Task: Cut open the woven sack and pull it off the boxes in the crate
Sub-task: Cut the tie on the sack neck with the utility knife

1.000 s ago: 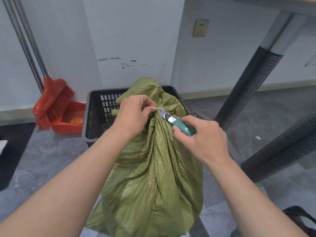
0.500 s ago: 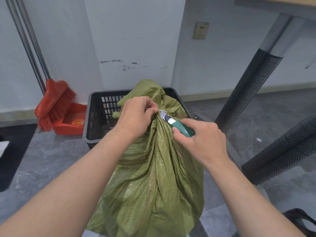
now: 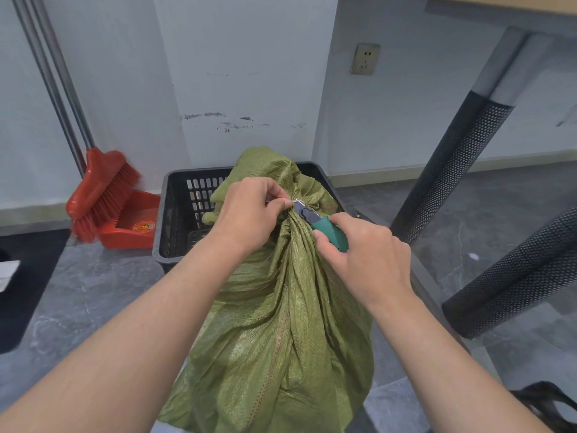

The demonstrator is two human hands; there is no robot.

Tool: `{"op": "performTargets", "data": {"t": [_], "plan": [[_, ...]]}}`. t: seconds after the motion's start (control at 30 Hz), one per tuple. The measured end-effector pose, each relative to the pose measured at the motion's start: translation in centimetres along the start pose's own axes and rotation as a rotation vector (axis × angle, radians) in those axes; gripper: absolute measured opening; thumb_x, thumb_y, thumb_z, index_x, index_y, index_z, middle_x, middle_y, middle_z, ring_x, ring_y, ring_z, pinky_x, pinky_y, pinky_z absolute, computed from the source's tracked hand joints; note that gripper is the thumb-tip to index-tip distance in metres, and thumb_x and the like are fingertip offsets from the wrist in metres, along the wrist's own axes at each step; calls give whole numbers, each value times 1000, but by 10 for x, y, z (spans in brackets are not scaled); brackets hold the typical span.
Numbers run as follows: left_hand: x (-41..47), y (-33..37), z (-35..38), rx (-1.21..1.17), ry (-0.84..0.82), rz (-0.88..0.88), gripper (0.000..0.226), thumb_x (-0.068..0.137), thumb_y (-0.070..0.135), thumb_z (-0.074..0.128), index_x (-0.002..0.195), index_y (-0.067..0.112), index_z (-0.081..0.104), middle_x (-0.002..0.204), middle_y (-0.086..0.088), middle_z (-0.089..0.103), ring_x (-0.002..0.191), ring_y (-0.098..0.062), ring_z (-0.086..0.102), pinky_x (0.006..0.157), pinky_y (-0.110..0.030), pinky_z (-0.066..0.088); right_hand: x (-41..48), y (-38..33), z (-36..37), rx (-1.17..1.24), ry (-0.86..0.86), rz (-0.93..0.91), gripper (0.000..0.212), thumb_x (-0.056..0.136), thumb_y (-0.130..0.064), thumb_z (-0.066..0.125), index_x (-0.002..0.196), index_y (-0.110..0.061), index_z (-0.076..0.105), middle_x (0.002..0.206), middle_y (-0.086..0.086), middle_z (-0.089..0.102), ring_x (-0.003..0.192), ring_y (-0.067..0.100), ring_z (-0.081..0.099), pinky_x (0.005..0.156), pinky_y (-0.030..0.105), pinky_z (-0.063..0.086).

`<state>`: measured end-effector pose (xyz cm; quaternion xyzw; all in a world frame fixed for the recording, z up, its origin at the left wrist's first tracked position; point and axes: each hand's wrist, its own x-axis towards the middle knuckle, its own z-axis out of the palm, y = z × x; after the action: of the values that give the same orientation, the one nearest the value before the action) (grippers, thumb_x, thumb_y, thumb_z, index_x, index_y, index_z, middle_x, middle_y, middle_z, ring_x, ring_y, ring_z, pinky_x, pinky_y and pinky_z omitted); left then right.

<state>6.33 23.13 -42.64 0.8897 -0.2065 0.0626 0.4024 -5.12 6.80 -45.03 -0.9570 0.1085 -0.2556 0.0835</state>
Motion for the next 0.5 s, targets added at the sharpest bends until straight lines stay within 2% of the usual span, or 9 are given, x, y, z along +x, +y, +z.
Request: {"op": "performTargets", "data": {"t": [0.07, 0.17, 0.27, 0.33, 0.4, 0.5], "plan": [[-2, 0, 1, -11, -4, -10, 8, 95, 26, 73, 89, 22, 75, 74, 12, 68, 66, -1, 58, 61, -15, 42, -1, 0, 2, -36, 51, -60, 33, 96, -61, 53, 105, -33, 66, 82, -8, 67, 75, 25, 69, 53, 31, 44], [-2, -1, 1, -74, 16, -10, 8, 94, 27, 75, 87, 23, 75, 73, 12, 69, 67, -3, 62, 70, -25, 55, -3, 0, 7, -22, 145, -105, 32, 95, -56, 60, 105, -27, 70, 78, -6, 68, 66, 27, 69, 48, 28, 42], [-1, -4, -1, -118, 61, 11, 6, 90, 29, 77, 86, 26, 76, 72, 12, 70, 65, 0, 61, 68, -23, 51, -3, 1, 10, -13, 222, -120, 35, 98, -55, 57, 105, -24, 71, 77, -4, 69, 61, 26, 69, 42, 28, 45], [-1, -7, -1, -191, 50, 35, 6, 90, 29, 78, 96, 28, 77, 74, 7, 72, 66, -5, 64, 69, -27, 54, -3, 3, 12, -12, 269, -135, 37, 97, -55, 56, 106, -22, 73, 76, -3, 69, 59, 26, 68, 38, 30, 45], [-1, -11, -1, -253, -14, 59, 25, 92, 27, 75, 116, 33, 74, 78, 7, 71, 66, -8, 64, 69, -27, 54, -4, 6, 13, -9, 304, -154, 39, 98, -54, 55, 108, -21, 73, 77, -3, 70, 58, 26, 68, 37, 31, 44], [-1, -14, -1, -303, -91, 49, 36, 94, 25, 71, 129, 32, 71, 73, 11, 60, 61, -5, 52, 64, -21, 47, -5, 11, 16, -6, 338, -172, 41, 101, -55, 54, 110, -20, 73, 79, -3, 71, 58, 25, 67, 37, 32, 44]]}}
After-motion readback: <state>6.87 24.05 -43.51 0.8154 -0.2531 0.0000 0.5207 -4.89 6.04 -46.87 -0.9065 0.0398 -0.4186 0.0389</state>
